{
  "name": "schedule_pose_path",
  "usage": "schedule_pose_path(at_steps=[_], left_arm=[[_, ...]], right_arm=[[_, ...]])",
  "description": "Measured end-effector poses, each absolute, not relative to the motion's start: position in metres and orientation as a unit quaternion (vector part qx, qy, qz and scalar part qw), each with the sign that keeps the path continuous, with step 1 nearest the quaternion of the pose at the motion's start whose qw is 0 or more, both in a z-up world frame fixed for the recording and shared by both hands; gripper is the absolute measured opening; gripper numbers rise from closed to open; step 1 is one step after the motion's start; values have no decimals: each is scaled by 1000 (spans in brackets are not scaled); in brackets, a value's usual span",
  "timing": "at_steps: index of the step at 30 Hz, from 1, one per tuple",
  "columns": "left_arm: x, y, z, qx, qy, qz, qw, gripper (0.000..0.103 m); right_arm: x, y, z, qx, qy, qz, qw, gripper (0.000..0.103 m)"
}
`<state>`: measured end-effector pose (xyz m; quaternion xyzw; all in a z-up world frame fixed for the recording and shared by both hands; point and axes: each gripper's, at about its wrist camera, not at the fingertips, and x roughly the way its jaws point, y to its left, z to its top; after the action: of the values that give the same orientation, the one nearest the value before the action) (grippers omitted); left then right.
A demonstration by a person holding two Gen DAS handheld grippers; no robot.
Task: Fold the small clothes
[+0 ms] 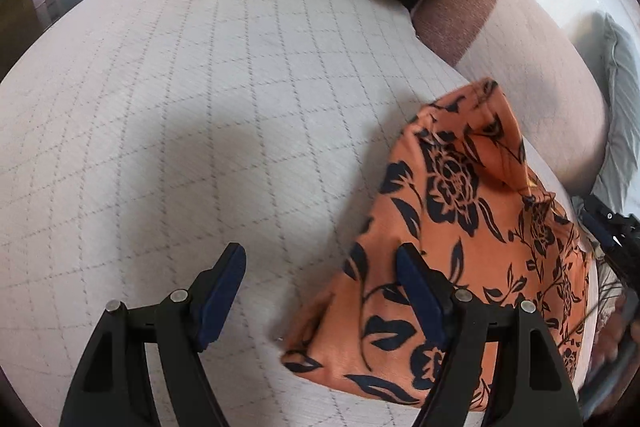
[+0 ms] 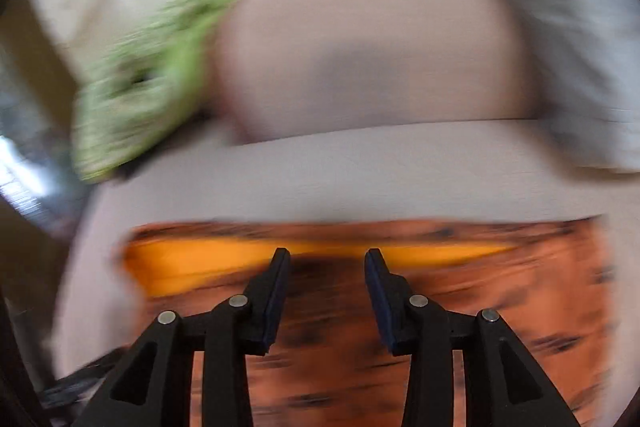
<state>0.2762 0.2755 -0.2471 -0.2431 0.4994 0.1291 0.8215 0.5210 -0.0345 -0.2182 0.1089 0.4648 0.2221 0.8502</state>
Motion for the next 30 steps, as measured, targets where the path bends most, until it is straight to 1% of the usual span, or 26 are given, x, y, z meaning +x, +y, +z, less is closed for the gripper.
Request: schedule_pose_path(at_steps=[3,6,7,9,12,15,17,20,22,24,26,30], left_arm=[[270,286,-243,-249,499,131,820,78],[262,295,-241,-245,499,141,819,78],[263,284,-246,-243,498,144,820,78],[259,284,-244,-240,498,140,821,78],[267,276,-242,-224,498,139,826,78],[276,263,-241,-196,492,143,836,78],[277,258,-236,-176,484,146,845,78],[277,249,-221,-159,450,149,866,78],[271,240,-208,-146,423,139,883,78],[268,229,-202,-132,415,127,891,78],[271,218,-205,-112,423,117,892,78],[282,199,-230,-67,478,122,867,78]], right_arm=[[487,34,-227,121,492,312,804,42],[467,66,-254,134,519,324,780,42],[464,76,-264,126,529,316,778,41],[479,89,-276,111,525,291,792,40],[524,91,-280,130,522,255,804,38],[546,64,-278,168,517,216,811,38],[541,42,-267,187,506,215,814,38],[516,-2,-240,165,473,223,836,38],[498,-39,-225,147,450,217,854,40],[492,-72,-222,124,445,189,867,40],[475,-111,-228,105,453,161,871,40],[440,-180,-265,90,498,97,857,40]])
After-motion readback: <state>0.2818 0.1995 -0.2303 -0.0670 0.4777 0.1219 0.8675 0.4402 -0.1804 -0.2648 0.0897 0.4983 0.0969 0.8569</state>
